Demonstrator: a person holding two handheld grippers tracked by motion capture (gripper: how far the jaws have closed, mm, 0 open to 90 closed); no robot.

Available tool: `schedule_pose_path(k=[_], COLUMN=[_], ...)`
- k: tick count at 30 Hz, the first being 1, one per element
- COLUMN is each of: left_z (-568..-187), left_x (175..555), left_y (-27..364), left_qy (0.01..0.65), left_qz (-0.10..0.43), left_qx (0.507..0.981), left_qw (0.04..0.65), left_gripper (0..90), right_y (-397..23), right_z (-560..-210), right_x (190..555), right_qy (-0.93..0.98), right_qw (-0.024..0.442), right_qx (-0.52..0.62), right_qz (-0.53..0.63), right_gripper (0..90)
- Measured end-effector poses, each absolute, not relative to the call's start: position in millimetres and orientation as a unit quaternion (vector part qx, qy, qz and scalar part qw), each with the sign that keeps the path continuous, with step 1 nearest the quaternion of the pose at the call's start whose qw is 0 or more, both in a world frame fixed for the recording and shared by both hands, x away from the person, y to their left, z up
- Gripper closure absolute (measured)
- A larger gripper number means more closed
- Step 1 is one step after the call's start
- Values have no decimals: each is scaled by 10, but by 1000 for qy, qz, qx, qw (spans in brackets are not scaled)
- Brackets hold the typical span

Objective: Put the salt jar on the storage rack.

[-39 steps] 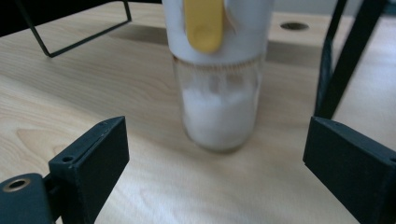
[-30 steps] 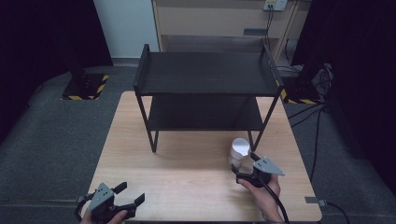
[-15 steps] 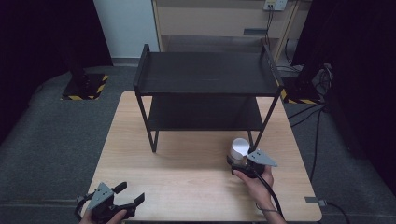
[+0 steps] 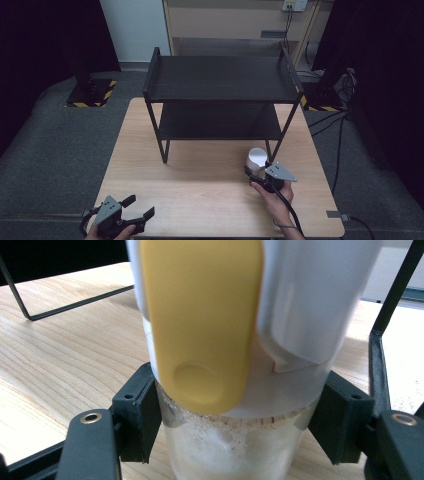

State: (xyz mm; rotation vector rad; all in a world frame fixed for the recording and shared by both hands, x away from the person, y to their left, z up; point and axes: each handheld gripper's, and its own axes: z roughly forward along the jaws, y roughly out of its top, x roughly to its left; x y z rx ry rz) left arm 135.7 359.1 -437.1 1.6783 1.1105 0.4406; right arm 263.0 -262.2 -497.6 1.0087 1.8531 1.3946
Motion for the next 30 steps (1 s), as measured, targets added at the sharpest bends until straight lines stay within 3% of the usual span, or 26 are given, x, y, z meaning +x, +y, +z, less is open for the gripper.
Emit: schedule_pose_path(k=[11, 30], left_z=[-4373, -4371], left_x=[1360, 1355], left_y=[3590, 3581], left_qy=[462, 461], left_qz=[182, 182], left_qx=[698, 698], left_qw=[515, 517], left_gripper=[112, 112], right_y=[-2660, -2529], right_z=[-4762, -3825], right_x=[2620, 2497], right_qy=[718, 712], right_qw=[281, 276], right_qx=[372, 311], right_qz=[517, 566], right_gripper=[313, 314])
